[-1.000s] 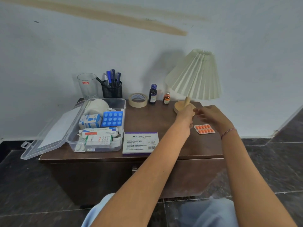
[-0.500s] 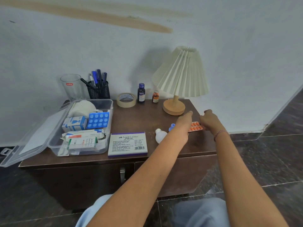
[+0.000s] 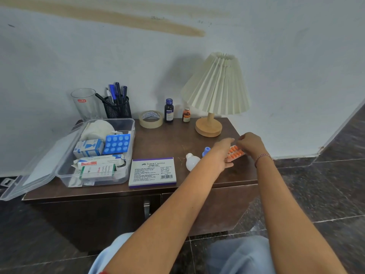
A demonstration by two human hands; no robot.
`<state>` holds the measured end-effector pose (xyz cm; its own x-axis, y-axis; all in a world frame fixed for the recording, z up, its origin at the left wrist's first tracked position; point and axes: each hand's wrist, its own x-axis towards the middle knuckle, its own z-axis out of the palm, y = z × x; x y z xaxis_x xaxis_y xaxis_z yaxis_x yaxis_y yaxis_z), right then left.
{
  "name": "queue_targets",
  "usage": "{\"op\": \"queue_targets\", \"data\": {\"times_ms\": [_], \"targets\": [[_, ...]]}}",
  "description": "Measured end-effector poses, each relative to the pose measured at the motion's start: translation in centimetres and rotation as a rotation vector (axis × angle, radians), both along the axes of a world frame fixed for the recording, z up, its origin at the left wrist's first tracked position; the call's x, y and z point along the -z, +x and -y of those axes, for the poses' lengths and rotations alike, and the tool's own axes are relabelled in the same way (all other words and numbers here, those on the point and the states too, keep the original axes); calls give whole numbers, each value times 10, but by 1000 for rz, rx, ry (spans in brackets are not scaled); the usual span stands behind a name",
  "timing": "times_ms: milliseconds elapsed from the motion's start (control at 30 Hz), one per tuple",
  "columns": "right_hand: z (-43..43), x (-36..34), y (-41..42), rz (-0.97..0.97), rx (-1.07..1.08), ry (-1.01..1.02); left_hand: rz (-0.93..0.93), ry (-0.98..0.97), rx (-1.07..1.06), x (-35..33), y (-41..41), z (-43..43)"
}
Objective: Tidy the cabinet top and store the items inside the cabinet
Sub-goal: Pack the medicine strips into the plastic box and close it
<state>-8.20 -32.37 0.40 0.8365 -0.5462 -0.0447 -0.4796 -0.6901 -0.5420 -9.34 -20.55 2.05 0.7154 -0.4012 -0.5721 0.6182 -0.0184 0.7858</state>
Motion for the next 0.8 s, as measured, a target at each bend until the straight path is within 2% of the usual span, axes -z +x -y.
{"op": "queue_targets", "data": {"times_ms": [300, 533, 800], "targets": [[9, -2, -7, 76, 17, 81, -15, -6, 46, 4, 0, -1], [24, -15, -16, 188, 92, 408, -15, -66, -20, 4, -5, 3], [19, -25, -10, 408, 112, 554, 108, -126, -122, -9, 8, -10]]}}
